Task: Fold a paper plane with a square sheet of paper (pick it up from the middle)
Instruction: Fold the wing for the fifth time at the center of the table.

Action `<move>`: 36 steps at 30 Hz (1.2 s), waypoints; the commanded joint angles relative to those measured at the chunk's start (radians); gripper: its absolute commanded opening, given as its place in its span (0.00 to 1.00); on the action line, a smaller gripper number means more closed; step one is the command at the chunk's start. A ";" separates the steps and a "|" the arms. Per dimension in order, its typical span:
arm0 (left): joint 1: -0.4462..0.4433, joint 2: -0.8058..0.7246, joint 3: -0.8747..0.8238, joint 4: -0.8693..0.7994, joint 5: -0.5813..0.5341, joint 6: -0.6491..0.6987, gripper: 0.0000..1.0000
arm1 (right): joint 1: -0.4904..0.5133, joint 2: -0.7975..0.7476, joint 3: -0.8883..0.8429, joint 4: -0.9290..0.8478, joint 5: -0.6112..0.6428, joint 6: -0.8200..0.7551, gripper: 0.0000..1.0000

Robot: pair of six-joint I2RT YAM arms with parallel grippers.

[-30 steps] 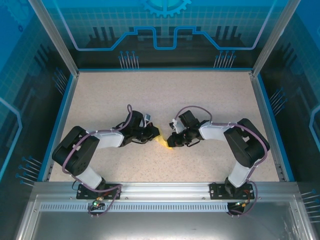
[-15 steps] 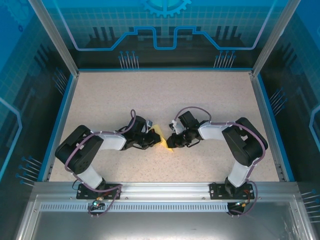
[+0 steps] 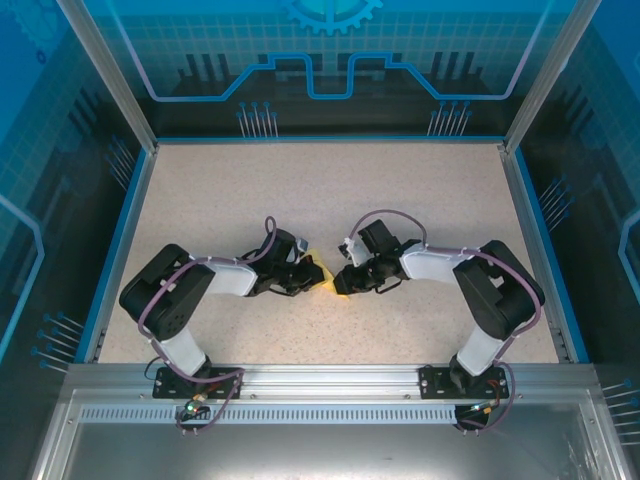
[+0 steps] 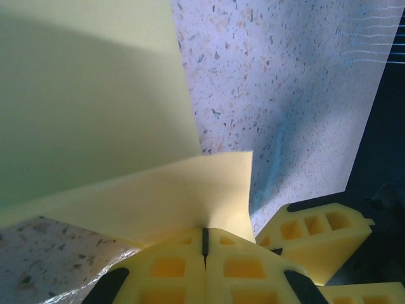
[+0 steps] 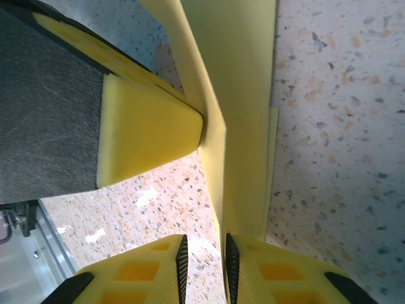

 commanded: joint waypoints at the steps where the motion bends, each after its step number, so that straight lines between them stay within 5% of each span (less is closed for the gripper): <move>1: -0.007 0.010 0.018 -0.001 0.007 0.012 0.02 | 0.017 -0.018 0.034 -0.067 0.038 -0.036 0.25; 13: -0.007 0.002 0.006 -0.008 0.001 0.012 0.02 | 0.047 0.009 0.041 -0.088 0.019 -0.042 0.12; 36: -0.007 0.010 0.017 -0.019 -0.016 0.017 0.02 | 0.050 0.076 0.018 -0.005 -0.022 0.022 0.09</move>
